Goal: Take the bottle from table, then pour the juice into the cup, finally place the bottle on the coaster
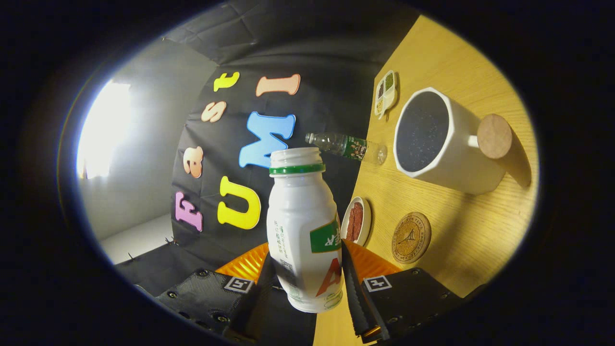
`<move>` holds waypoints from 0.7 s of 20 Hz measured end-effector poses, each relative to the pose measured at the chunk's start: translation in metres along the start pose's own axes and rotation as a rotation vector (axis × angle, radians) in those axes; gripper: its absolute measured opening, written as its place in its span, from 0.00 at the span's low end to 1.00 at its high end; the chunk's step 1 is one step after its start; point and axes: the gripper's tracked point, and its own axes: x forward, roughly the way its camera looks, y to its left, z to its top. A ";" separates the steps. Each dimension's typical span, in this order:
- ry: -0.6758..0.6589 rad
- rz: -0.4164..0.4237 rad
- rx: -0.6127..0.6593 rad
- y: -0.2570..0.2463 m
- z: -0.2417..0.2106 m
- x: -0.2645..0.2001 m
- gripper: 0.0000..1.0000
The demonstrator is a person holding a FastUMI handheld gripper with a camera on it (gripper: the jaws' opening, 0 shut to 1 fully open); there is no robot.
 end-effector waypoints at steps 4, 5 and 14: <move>-0.005 -0.009 0.061 -0.002 0.006 -0.002 0.68; -0.007 -0.009 0.072 -0.002 0.008 -0.003 0.68; -0.015 -0.015 0.204 -0.003 0.012 -0.004 0.68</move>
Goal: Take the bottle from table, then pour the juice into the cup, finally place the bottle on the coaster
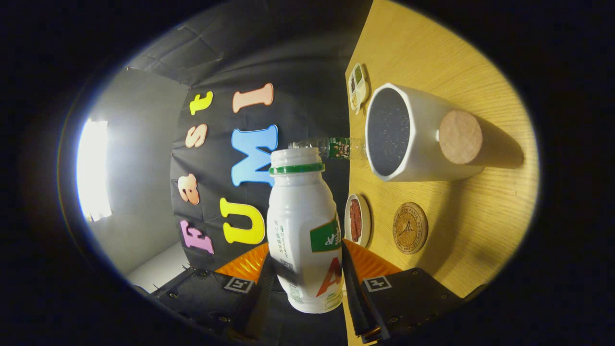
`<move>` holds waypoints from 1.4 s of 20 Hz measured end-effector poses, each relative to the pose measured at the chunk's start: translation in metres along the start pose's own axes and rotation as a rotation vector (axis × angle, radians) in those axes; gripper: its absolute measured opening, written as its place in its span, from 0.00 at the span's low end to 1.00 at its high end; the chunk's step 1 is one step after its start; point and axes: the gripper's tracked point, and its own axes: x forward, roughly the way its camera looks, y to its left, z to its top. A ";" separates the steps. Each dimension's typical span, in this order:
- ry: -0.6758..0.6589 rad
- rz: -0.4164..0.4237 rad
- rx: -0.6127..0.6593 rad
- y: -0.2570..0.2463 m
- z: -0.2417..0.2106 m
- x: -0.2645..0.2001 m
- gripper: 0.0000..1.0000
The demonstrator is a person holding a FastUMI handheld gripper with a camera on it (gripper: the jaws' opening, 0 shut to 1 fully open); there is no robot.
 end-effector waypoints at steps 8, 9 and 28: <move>-0.022 0.019 0.097 0.003 0.007 -0.002 0.68; -0.026 0.023 0.109 0.004 0.008 -0.002 0.68; -0.030 0.026 0.214 0.005 0.004 -0.006 0.68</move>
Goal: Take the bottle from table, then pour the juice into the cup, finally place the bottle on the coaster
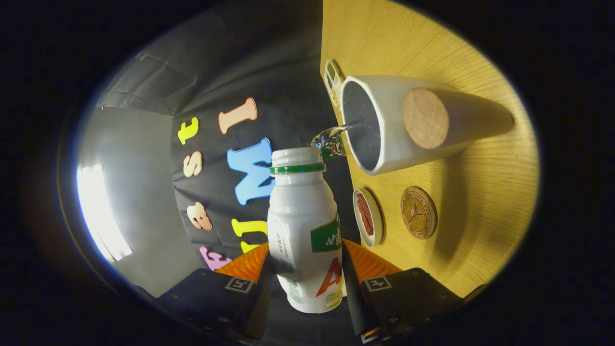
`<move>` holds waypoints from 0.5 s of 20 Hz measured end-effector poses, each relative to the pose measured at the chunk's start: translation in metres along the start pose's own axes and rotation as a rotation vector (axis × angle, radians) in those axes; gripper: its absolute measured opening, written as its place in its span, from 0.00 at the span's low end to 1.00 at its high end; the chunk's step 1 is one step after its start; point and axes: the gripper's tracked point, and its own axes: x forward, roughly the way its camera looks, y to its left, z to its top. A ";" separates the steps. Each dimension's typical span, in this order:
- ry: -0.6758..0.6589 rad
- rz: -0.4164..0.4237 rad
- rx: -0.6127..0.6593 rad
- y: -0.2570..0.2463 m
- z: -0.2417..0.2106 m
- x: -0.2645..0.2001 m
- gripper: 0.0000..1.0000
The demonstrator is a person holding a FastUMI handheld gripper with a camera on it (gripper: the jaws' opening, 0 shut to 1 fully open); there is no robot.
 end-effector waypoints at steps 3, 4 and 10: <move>-0.001 0.005 0.015 0.004 -0.003 0.000 0.68; -0.002 0.009 0.020 0.004 -0.003 0.000 0.68; 0.000 0.012 0.039 0.007 -0.006 -0.001 0.68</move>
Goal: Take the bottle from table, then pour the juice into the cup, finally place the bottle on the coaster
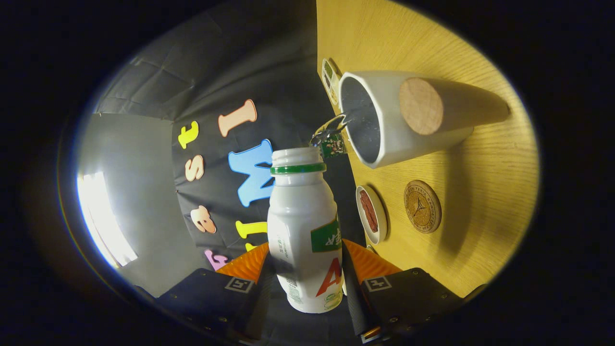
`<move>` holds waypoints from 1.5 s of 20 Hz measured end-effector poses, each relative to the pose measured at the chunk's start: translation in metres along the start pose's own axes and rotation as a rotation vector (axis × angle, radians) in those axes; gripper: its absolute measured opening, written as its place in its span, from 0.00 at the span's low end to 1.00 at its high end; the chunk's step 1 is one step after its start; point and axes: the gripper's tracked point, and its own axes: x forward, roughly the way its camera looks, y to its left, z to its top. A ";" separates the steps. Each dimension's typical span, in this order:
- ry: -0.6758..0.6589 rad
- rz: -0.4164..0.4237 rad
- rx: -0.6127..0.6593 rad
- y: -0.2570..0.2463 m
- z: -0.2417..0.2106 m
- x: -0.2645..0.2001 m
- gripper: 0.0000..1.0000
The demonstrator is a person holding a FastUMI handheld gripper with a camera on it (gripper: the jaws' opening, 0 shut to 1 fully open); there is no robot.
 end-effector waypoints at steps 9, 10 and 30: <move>0.002 0.006 0.018 0.003 -0.003 -0.001 0.68; 0.003 0.008 0.020 0.002 -0.003 -0.002 0.68; 0.000 0.020 0.074 0.009 -0.006 0.004 0.68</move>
